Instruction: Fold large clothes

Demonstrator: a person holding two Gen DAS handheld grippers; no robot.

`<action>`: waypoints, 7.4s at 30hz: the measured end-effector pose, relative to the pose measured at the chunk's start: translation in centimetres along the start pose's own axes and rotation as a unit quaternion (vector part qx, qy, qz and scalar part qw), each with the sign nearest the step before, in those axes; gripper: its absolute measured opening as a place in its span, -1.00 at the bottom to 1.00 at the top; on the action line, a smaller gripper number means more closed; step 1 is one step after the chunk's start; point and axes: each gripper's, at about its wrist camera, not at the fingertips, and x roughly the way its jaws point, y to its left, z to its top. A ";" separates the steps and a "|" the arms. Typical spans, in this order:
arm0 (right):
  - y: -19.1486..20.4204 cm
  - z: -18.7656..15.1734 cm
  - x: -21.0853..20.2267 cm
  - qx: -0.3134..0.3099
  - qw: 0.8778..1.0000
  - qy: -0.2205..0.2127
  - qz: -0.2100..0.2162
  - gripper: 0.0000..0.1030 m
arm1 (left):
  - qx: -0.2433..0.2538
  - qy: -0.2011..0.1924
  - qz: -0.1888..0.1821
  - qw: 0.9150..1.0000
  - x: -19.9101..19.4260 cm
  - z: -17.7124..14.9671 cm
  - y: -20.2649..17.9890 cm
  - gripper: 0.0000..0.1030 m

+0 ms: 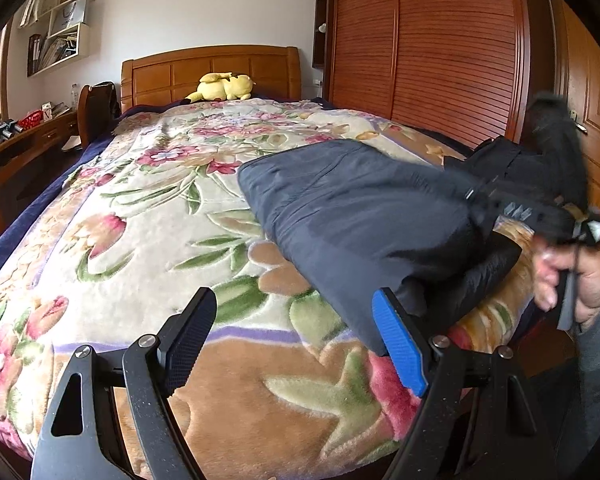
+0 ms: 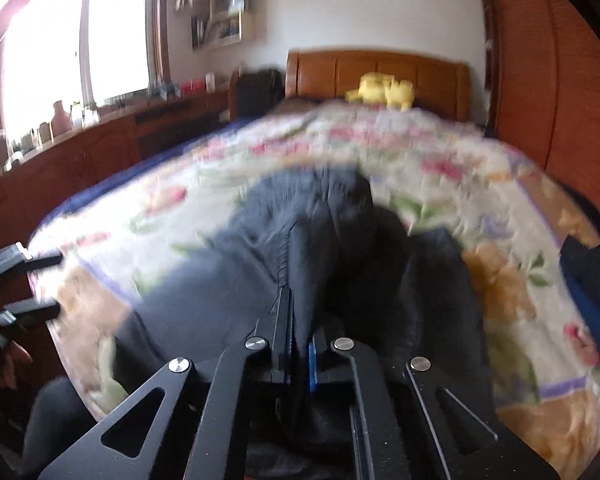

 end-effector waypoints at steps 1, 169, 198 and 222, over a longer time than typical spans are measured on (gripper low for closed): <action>0.1 0.3 -1.1 -0.003 1.000 -0.019 -0.003 -0.93 | 0.000 0.001 0.001 1.000 0.1 0.1 0.0 0.57; -26.8 -2.7 -22.5 0.118 0.898 -0.047 -0.422 0.69 | 0.152 -0.094 -0.188 0.966 11.4 22.8 -26.2 0.68; -0.8 -1.9 -5.2 0.056 0.985 -0.104 -0.128 0.78 | 0.034 -0.114 0.035 0.992 4.2 9.1 -1.3 0.68; 0.6 -2.2 6.5 0.031 0.986 -0.113 -0.120 0.78 | -0.039 -0.104 0.133 0.985 9.6 4.1 8.0 0.68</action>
